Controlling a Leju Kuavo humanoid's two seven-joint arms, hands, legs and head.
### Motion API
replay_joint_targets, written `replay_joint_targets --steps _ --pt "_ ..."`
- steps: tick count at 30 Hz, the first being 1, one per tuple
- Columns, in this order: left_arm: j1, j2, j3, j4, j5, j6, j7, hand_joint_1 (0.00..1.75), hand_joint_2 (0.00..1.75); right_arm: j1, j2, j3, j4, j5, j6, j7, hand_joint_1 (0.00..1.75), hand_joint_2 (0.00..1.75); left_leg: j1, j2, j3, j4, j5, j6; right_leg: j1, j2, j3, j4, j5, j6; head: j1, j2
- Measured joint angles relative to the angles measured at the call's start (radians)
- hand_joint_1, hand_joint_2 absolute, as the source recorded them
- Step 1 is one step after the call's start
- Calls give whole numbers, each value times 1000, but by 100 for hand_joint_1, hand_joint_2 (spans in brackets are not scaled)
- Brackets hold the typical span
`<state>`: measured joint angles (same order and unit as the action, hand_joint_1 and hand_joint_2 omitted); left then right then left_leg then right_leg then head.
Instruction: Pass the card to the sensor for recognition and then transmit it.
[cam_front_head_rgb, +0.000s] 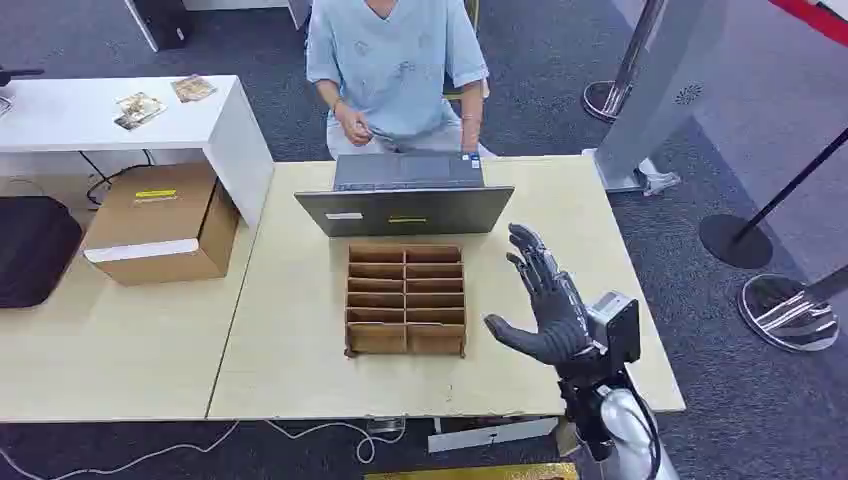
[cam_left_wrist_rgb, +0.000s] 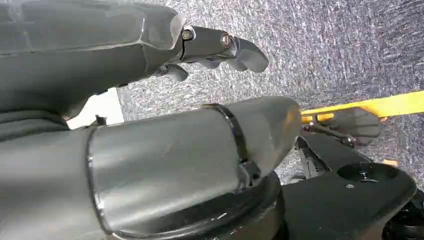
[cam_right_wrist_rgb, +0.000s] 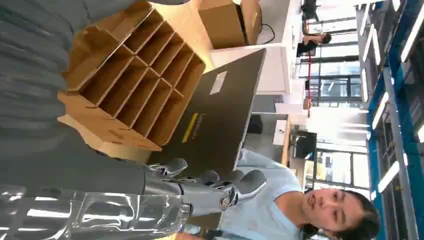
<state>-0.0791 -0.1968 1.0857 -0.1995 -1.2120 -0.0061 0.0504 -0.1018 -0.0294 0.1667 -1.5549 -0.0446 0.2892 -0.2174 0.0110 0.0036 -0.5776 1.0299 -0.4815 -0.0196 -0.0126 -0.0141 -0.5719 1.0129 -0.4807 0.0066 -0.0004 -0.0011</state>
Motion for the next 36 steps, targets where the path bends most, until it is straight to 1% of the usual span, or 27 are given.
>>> replay_joint_targets --steps 5,7,9,12,13,15,18,20,23,26,28,31,33,36 --pt "0 1 0 0 -3 0 0 0 0 7 0 -5 -8 0 0 6 0 175 0 0 0 0 0 0 0 0 0 0 0 0 0 0" --pt "0 1 0 0 -6 0 0 0 0 10 0 -9 -18 9 -11 5 0 175 0 0 0 0 0 0 0 0 0 0 0 0 0 0" --pt "0 1 0 0 -6 0 0 0 0 12 0 -12 -30 69 -54 -12 0 175 0 0 0 0 0 0 0 0 0 0 0 0 0 0" --pt "0 0 0 0 -6 0 0 0 0 12 4 -12 -63 220 -162 -43 0 175 0 0 -1 0 0 0 0 0 0 0 0 0 0 0" --pt "0 0 0 0 -6 0 0 0 0 11 7 -12 -73 260 -189 -50 0 175 0 0 -1 0 0 0 0 0 0 0 0 0 0 0" --pt "0 0 0 0 -6 0 0 0 0 4 13 -8 -93 309 -217 -57 0 175 0 0 -1 0 0 0 0 0 0 0 0 0 0 0" --pt "0 0 0 0 -9 0 0 0 0 -18 15 4 -103 330 -242 -66 0 175 0 0 -1 0 0 0 0 0 0 0 0 0 0 0" --pt "-1 0 0 0 -9 0 0 0 0 -40 16 7 -103 346 -274 -82 0 175 0 0 -1 0 0 0 0 0 0 0 0 0 0 0" --pt "-1 0 0 0 -14 0 0 0 0 -69 16 24 -103 420 -381 -111 0 175 0 0 -1 0 0 0 0 0 0 0 0 0 0 0" --pt "-3 -1 0 0 -17 0 0 0 0 -102 16 53 -101 585 -525 -131 0 175 0 0 -1 0 0 0 0 0 0 0 0 0 0 0" --pt "-5 -1 0 0 -18 0 0 0 0 -119 16 72 -98 727 -632 -129 0 175 0 0 -1 0 0 0 0 0 0 0 0 0 0 0" --pt "-7 -2 0 0 -23 0 0 0 0 -146 16 104 -84 886 -751 -92 0 175 0 0 -1 0 0 0 0 0 0 0 0 0 0 0" --pt "-9 -2 0 0 -26 0 0 0 0 -165 16 120 -71 959 -805 -67 0 175 0 0 -1 0 0 0 0 0 0 0 0 0 0 0" --pt "-10 -2 0 0 -34 0 0 0 0 -198 16 142 -40 1116 -881 -13 0 175 0 0 -1 0 0 0 0 0 0 1 0 0 0 0"
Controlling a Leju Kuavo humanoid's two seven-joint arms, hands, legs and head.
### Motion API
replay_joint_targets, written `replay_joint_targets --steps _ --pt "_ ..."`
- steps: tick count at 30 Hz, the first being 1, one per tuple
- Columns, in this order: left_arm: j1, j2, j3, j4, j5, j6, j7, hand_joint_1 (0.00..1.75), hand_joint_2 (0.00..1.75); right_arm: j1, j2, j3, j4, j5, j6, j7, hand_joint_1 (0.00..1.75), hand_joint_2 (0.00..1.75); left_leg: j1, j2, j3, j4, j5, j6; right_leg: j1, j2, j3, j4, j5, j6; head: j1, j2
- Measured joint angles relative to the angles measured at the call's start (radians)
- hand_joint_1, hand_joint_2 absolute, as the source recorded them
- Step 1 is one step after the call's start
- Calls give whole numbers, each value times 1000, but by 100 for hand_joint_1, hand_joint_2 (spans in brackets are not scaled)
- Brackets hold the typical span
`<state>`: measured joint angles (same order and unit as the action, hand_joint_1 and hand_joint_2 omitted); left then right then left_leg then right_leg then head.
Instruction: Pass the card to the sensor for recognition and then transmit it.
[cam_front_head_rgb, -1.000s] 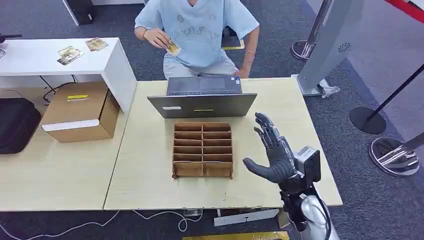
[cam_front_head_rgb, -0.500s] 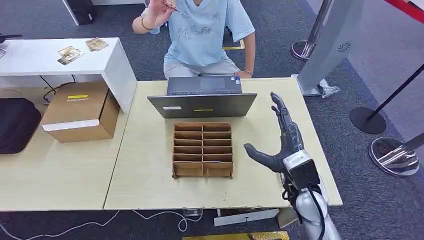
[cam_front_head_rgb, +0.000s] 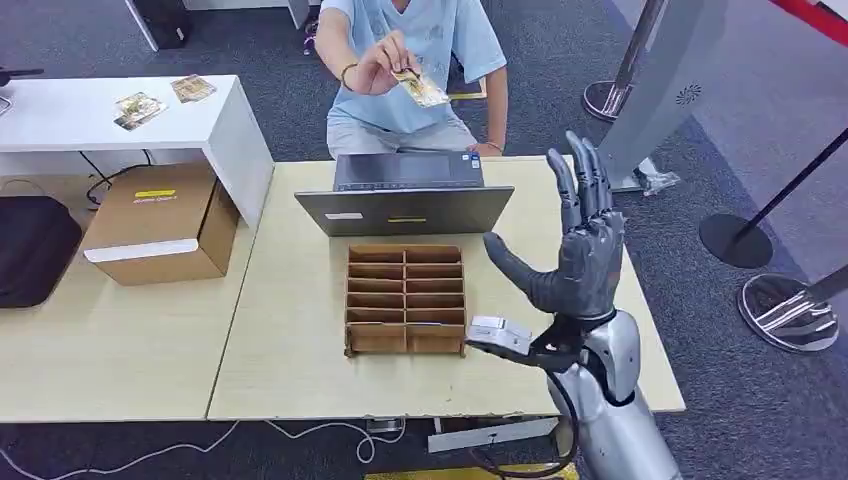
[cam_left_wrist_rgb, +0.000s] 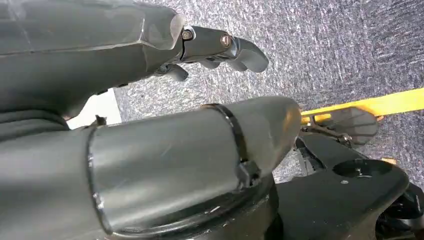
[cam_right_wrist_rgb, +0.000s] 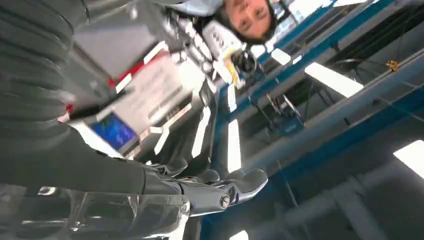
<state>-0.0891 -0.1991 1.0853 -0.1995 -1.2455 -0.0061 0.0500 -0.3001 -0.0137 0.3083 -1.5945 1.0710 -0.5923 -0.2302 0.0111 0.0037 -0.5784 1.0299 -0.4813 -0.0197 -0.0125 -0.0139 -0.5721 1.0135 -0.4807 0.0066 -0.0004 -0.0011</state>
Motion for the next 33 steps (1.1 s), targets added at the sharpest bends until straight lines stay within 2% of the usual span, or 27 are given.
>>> replay_joint_targets --steps 5,13,18,26,30,33 --pt "-1 -1 -1 0 -7 0 -1 0 0 -75 0 29 83 209 -55 80 0 175 0 0 0 0 0 0 0 0 0 0 0 0 0 0" --pt "-2 -2 -2 0 -8 1 -9 0 0 -171 0 59 217 347 -67 152 0 175 0 0 0 0 0 -1 0 0 0 0 0 0 0 0" --pt "-3 -2 -2 0 -8 6 -11 0 0 -257 10 79 321 377 -64 175 0 175 0 0 0 0 1 -1 0 0 0 1 0 0 0 0" --pt "-5 -2 -2 0 -4 7 -11 0 0 -467 56 128 552 384 30 225 0 175 0 0 0 0 2 -2 0 0 0 1 1 0 0 0" --pt "-8 -2 -2 0 -1 8 -12 0 0 -565 82 140 680 372 99 258 0 175 0 -1 0 0 2 -2 0 0 -1 1 1 0 0 0" --pt "-10 -3 -2 0 1 14 -12 0 0 -633 98 143 767 365 117 274 0 175 0 -1 0 0 2 -3 0 0 -1 1 1 0 0 0"
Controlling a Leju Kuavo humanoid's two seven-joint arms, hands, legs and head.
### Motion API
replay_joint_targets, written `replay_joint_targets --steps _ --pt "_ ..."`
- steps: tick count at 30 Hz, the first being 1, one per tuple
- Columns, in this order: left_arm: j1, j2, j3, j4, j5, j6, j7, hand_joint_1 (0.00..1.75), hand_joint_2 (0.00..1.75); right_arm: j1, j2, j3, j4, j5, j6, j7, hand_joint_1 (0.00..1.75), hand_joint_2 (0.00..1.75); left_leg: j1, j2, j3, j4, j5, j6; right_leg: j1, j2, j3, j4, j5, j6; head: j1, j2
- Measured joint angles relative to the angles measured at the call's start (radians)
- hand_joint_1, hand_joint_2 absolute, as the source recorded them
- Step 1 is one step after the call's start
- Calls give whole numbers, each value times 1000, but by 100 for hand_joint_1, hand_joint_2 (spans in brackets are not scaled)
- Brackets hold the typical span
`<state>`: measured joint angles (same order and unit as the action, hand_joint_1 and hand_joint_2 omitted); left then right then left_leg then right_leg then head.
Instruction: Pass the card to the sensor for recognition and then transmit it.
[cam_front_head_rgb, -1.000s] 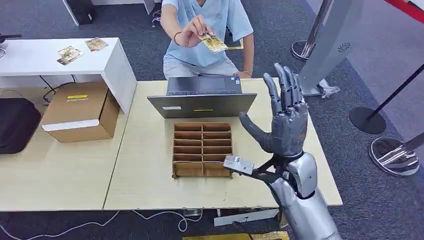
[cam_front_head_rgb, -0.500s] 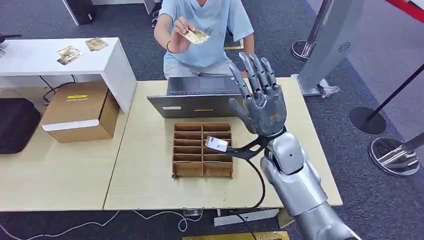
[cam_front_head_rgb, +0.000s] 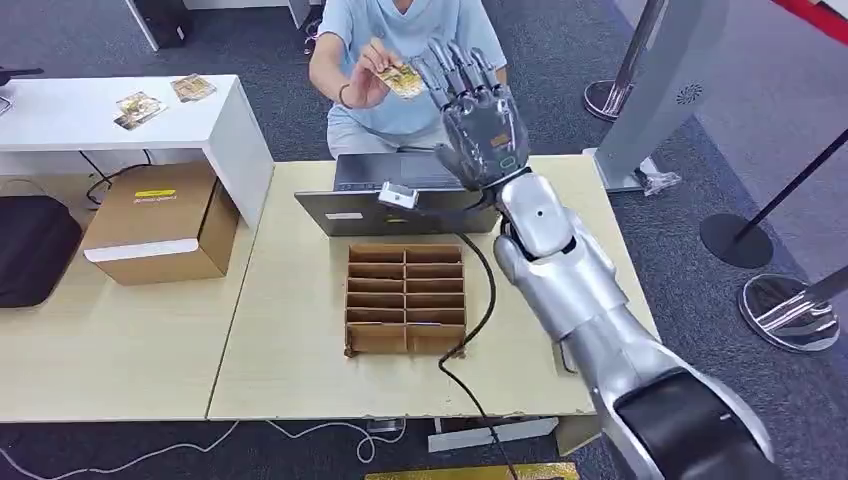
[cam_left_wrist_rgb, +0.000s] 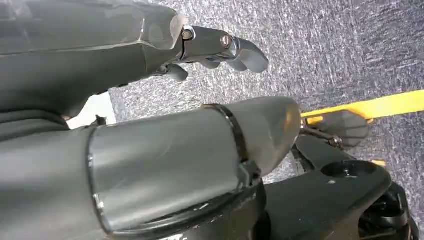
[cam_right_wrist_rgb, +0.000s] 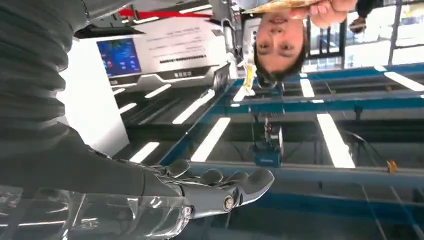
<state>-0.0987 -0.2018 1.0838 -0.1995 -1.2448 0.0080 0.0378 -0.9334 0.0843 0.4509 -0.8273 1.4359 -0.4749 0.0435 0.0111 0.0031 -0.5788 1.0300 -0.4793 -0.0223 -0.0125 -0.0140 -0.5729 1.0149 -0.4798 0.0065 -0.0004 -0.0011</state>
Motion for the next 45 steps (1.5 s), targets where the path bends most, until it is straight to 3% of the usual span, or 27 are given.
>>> replay_joint_targets --steps 11,28,29,30,31,45 --pt "-12 -1 0 0 0 10 3 0 0 -146 35 2 250 -8 -14 28 0 175 0 0 0 0 0 0 0 0 0 0 0 0 0 0" --pt "-16 -1 0 0 1 11 6 0 0 -202 48 2 380 -16 -32 38 3 175 0 0 0 0 0 0 0 0 0 0 0 0 0 0" --pt "-16 -1 0 0 1 11 6 0 0 -203 48 2 384 -18 -36 38 119 175 0 0 0 0 0 0 0 0 0 0 0 0 0 0" --pt "-17 -1 0 0 1 11 6 0 0 -203 48 2 386 -19 -38 37 134 175 0 0 0 0 0 0 0 0 0 0 0 0 0 0" --pt "-17 -1 0 0 1 11 6 0 0 -203 49 2 388 -20 -39 37 175 175 0 0 0 0 0 0 0 0 0 0 0 0 0 0" --pt "-26 -1 -1 0 5 11 13 0 0 -207 48 -6 408 -34 -83 19 175 175 0 0 0 0 0 0 0 0 -1 0 0 0 0 0"
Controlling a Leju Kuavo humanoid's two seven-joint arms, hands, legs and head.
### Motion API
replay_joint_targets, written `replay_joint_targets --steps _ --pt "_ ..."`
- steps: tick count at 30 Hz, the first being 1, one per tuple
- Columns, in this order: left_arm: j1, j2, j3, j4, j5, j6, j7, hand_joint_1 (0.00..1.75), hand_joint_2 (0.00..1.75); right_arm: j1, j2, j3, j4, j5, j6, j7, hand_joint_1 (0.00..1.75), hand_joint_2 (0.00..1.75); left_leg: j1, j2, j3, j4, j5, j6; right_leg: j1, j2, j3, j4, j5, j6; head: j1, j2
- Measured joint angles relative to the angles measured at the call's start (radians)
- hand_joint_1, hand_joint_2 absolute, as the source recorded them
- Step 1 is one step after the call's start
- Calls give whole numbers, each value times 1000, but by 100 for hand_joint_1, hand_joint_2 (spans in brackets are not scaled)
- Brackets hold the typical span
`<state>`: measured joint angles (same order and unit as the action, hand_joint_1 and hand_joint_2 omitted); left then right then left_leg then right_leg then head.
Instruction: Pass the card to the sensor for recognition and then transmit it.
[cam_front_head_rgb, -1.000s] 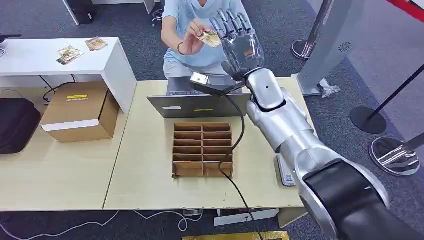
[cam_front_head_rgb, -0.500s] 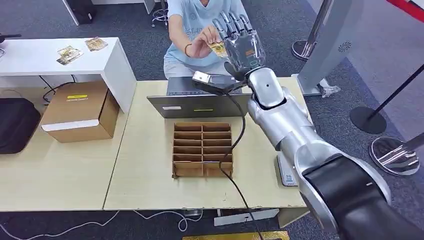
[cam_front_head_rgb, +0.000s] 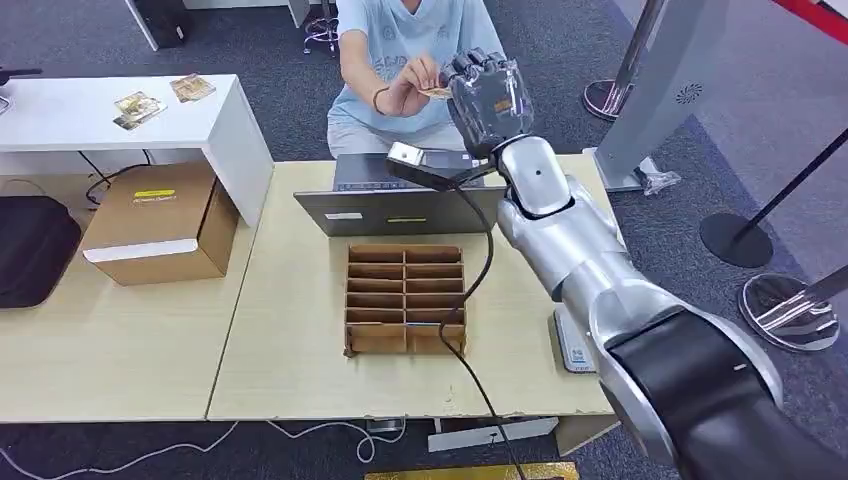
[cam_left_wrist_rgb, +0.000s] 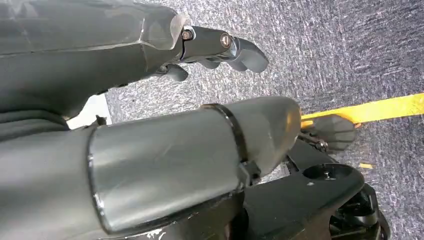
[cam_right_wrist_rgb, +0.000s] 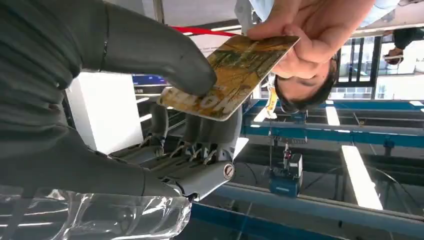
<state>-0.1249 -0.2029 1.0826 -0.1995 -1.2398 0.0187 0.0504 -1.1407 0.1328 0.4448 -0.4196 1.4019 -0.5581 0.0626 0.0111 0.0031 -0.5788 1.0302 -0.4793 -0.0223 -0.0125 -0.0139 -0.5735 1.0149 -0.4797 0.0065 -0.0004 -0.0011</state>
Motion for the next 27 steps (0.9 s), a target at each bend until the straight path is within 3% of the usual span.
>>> replay_joint_targets --steps 19,23,27 --pt "-1 0 0 0 9 0 0 0 0 0 0 -26 0 -34 -44 -31 175 175 0 0 0 0 0 0 0 0 0 0 0 0 0 0" --pt "0 0 0 0 16 1 -1 0 0 0 0 -58 -4 -119 -50 -79 175 175 0 0 0 0 0 0 0 0 0 0 0 0 0 0" --pt "0 0 0 0 24 4 -2 0 0 1 -2 -123 -31 -271 -74 -167 175 175 0 0 0 0 0 0 0 0 -1 0 0 0 0 0"
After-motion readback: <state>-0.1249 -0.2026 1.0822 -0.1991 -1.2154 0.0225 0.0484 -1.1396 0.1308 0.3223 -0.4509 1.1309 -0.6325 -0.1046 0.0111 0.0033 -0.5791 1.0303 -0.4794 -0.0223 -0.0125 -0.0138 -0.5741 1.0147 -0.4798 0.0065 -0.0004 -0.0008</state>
